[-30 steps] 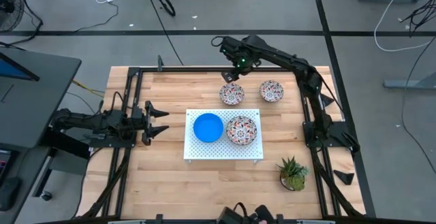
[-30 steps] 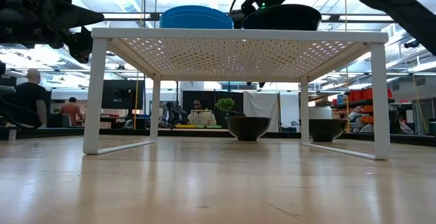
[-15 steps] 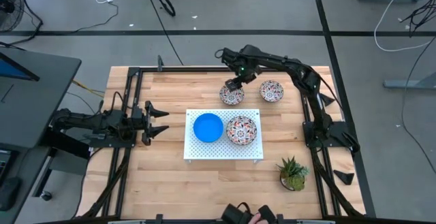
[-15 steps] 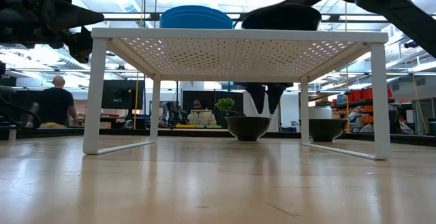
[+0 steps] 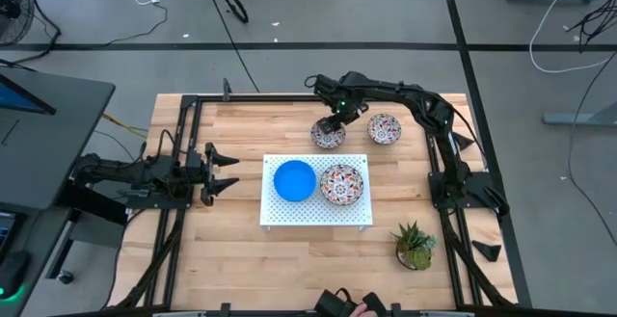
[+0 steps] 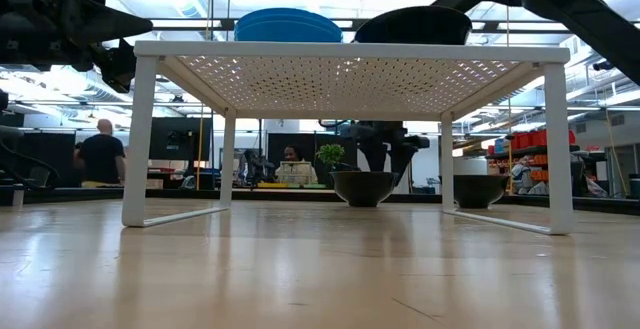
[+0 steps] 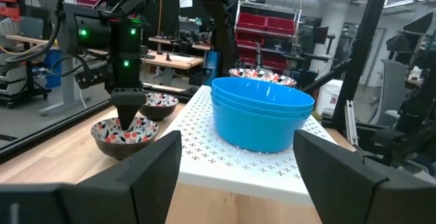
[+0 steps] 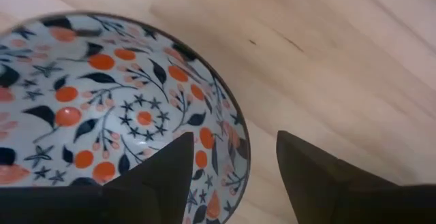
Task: Pick & Place Mini bowls
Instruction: Stack the left orange patterned bowl on top of the orange patterned bowl on the shelf
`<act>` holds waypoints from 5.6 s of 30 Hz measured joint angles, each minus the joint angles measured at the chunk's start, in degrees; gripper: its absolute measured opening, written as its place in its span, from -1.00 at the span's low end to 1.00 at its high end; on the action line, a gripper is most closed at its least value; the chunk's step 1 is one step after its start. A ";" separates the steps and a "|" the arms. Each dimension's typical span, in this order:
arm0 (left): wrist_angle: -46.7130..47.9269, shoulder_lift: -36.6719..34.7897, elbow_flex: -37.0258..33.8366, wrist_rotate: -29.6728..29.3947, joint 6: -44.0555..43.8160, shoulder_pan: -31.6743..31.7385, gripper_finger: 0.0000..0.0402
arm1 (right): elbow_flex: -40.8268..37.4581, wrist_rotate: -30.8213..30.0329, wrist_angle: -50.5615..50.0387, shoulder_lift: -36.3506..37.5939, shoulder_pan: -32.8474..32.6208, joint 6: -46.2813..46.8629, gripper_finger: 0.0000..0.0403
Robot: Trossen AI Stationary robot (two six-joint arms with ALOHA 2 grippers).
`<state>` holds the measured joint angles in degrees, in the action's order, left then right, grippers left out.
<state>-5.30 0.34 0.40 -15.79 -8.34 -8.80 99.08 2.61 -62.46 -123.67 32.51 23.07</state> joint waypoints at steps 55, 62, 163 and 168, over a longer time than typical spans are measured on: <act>-0.02 0.00 0.00 -0.02 0.00 0.00 0.44 | 24.44 4.47 -24.07 2.02 3.81 -5.39 -0.95; -0.01 0.00 0.00 -0.01 -0.02 0.00 0.44 | 31.29 5.91 -27.46 2.61 4.19 -4.90 -0.95; 0.02 0.02 0.02 0.00 -0.01 0.00 0.44 | -2.25 14.30 -14.18 29.56 -24.57 24.50 -0.96; 0.00 0.01 0.01 0.00 -0.02 0.00 0.44 | -6.81 14.38 -12.40 29.78 -25.22 24.50 -0.96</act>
<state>-5.30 0.35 0.42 -15.79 -8.36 -8.80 92.27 17.00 -74.87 -93.88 7.29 47.57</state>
